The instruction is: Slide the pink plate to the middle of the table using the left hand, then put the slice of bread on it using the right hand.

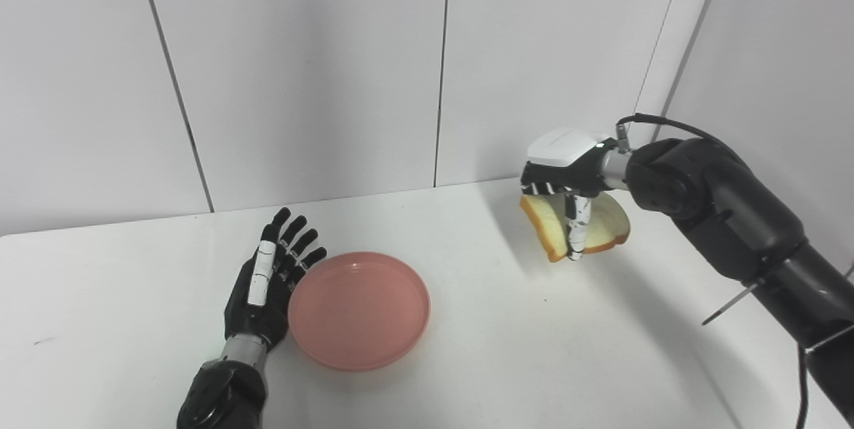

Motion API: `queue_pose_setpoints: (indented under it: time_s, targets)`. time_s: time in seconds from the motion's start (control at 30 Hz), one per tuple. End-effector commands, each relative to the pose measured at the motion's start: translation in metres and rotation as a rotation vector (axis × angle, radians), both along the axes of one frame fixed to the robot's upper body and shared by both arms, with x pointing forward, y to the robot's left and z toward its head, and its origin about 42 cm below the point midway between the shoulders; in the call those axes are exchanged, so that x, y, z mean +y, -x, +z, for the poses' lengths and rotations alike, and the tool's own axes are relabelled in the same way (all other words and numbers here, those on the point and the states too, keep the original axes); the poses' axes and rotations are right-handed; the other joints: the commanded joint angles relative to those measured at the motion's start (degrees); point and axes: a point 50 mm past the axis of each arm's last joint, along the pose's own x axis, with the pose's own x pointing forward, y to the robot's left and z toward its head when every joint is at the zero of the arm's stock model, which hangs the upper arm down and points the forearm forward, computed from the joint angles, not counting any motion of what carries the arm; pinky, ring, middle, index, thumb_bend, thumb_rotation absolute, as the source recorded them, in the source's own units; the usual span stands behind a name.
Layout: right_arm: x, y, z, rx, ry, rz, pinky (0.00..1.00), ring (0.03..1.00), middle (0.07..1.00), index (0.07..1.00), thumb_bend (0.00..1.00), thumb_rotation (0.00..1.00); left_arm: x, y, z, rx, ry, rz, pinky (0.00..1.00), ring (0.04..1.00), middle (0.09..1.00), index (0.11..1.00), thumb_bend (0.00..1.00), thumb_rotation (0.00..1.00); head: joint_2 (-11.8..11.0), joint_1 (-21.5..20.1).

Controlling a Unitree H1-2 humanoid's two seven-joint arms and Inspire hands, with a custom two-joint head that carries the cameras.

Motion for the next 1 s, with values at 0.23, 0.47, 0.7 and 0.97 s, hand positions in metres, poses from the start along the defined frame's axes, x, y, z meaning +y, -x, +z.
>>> queue_pose_setpoints:
  time_s: [0.23, 0.47, 0.7, 0.97]
  targets:
    - [0.042, -0.01, 0.047, -0.126, -0.024, 0.113, 0.27, 0.339, 0.434, 0.514, 0.53, 0.0, -0.021, 0.024, -0.04, 0.117, -0.001, -0.007, 0.76, 0.865, 0.905, 0.91, 0.95, 0.68, -0.1, 4.0]
    - [0.07, -0.015, 0.039, -0.112, -0.076, 0.19, 0.27, 0.334, 0.42, 0.522, 0.52, 0.0, -0.035, 0.025, -0.042, 0.121, -0.002, -0.006, 0.74, 0.85, 0.891, 0.901, 0.93, 0.69, -0.8, 8.8]
    - [0.102, -0.02, 0.023, -0.094, -0.096, 0.277, 0.31, 0.377, 0.436, 0.528, 0.52, 0.0, -0.039, 0.025, -0.045, 0.113, -0.042, 0.002, 0.72, 0.839, 0.895, 0.9, 0.92, 0.71, -1.5, 12.0]
    - [0.151, -0.021, 0.004, -0.047, -0.107, 0.339, 0.32, 0.395, 0.462, 0.511, 0.53, 0.0, -0.043, 0.026, -0.046, 0.116, -0.043, 0.007, 0.72, 0.834, 0.901, 0.895, 0.92, 0.71, -2.6, 13.5]
